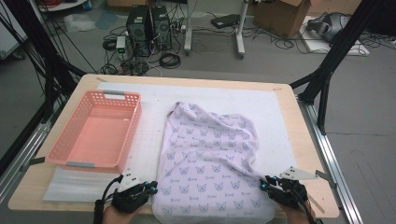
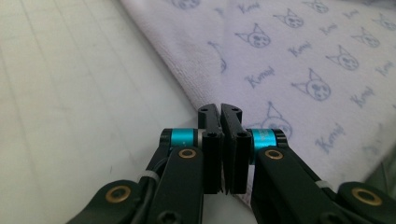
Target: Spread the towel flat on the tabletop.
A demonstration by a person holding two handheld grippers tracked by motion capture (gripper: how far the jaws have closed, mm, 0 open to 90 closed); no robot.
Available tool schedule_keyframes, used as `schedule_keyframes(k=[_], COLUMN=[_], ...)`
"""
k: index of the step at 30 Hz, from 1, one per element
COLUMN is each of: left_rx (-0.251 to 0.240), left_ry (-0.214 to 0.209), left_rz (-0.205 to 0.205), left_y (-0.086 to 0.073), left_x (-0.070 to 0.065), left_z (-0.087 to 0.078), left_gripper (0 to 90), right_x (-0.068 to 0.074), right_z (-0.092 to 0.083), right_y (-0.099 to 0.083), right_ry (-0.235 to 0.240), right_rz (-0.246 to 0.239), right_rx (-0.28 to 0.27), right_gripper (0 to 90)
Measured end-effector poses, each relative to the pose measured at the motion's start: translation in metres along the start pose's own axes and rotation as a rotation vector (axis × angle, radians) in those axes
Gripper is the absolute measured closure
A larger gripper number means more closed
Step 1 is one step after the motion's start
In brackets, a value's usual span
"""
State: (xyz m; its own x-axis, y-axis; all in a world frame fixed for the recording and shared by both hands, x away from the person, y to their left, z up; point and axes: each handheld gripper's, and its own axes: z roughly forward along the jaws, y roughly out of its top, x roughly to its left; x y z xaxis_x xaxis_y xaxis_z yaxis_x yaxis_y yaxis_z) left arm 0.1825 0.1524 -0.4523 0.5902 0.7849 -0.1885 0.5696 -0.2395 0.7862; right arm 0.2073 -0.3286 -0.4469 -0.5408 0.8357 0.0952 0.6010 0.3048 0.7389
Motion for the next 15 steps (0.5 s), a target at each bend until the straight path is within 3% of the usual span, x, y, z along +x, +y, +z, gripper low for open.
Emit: schedule_keyframes(k=[1,3,5,8,10,13,15], left_rx=[0.000,-0.003,-0.015,-0.039,-0.053,-0.061,-0.059], left_ry=[-0.006,-0.012,-0.004,0.001,0.005,0.011,0.012], left_rz=[0.001,0.000,-0.017,-0.040,-0.051,-0.060,-0.068], left_y=[-0.002,-0.001,0.001,0.007,0.011,0.017,0.021], left_x=[0.000,0.000,0.001,0.004,0.006,0.011,0.014], left_z=[-0.002,-0.001,0.002,0.007,0.009,0.014,0.020], left_gripper=[86.3,84.1,71.1,60.8,57.0,53.7,51.9], right_x=[0.000,0.004,0.006,0.005,0.006,0.008,0.009], right_z=[0.000,-0.004,-0.010,-0.022,-0.031,-0.042,-0.044], right_y=[0.000,-0.002,-0.005,-0.014,-0.020,-0.029,-0.031], right_ry=[0.039,0.048,0.046,0.028,0.015,0.040,0.061], right_rz=[0.000,-0.019,-0.023,-0.024,-0.021,-0.014,-0.020], right_rx=[0.004,0.019,0.034,0.054,0.070,0.090,0.075], right_gripper=[85.0,86.8,87.3,87.5,87.5,87.1,81.4])
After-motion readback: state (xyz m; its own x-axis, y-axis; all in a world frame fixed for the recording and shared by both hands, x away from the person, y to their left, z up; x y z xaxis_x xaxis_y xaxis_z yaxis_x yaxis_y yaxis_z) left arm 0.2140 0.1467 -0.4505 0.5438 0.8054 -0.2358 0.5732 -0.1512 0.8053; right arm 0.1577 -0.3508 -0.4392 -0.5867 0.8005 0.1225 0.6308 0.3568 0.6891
